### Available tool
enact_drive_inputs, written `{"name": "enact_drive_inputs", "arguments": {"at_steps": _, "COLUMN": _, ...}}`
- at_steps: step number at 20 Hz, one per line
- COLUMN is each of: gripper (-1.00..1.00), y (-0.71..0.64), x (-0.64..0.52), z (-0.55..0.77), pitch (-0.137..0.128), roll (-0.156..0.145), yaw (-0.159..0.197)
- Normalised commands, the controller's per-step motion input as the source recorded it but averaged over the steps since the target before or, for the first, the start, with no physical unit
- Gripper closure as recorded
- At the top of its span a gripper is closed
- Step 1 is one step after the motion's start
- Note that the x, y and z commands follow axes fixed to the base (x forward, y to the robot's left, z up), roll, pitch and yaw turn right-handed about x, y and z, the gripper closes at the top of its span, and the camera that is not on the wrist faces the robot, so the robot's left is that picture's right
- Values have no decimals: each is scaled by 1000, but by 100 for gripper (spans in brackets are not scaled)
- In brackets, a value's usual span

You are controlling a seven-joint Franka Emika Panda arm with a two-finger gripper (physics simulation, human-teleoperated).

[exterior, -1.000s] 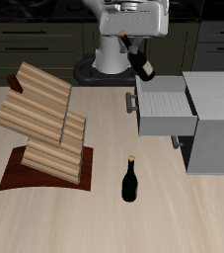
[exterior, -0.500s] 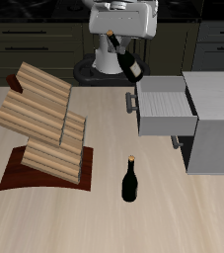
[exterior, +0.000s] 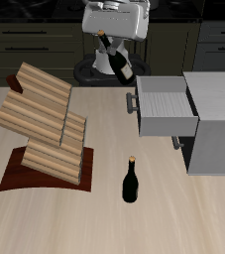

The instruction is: Place the wine bottle from the drawer onto the top layer of the wine rack and close the drawer

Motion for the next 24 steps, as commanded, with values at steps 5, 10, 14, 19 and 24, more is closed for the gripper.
{"name": "enact_drive_inputs", "arguments": {"at_steps": 5, "gripper": 100, "y": -278, "x": 61, "z": -13, "pitch": 7, "roll": -36, "yaw": -51}}
{"name": "enact_drive_inputs", "arguments": {"at_steps": 10, "gripper": 100, "y": -206, "x": 27, "z": 34, "pitch": -15, "roll": -48, "yaw": -13}}
{"name": "enact_drive_inputs", "arguments": {"at_steps": 14, "gripper": 100, "y": -189, "x": 7, "z": 41, "pitch": -16, "roll": -28, "yaw": -28}}
{"name": "enact_drive_inputs", "arguments": {"at_steps": 19, "gripper": 100, "y": -221, "x": -37, "z": 39, "pitch": -20, "roll": -41, "yaw": -22}}
{"name": "enact_drive_inputs", "arguments": {"at_steps": 24, "gripper": 100, "y": -234, "x": -2, "z": -35, "pitch": -1, "roll": -40, "yaw": -32}}
